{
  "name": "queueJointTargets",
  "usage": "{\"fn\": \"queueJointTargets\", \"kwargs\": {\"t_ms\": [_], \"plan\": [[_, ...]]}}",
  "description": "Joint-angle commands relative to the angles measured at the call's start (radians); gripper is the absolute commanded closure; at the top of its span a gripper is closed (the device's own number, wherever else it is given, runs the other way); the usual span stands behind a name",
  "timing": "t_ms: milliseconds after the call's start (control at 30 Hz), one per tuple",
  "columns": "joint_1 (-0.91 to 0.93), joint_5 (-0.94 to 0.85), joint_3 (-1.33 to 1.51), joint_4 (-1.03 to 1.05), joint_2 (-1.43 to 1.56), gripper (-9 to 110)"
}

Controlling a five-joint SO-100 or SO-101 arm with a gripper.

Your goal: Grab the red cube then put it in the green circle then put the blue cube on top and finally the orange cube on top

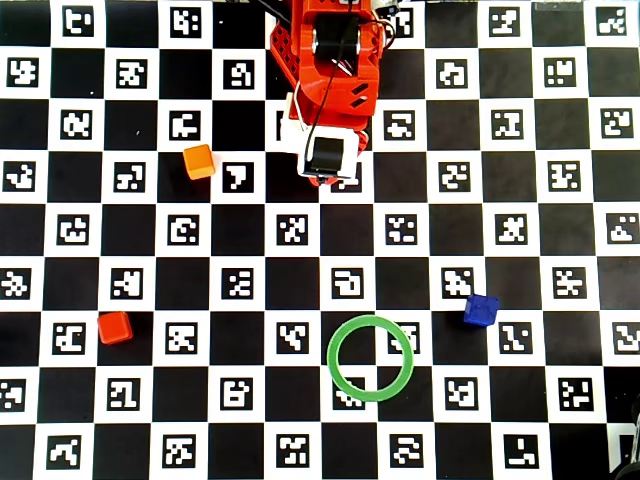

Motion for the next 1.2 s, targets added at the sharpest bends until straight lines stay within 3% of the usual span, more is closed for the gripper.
{"fn": "queueJointTargets", "kwargs": {"t_ms": [0,1167], "plan": [[-0.006,-0.009,0.055,0.104,0.051,107],[-0.006,-0.009,0.055,0.104,0.051,107]]}}
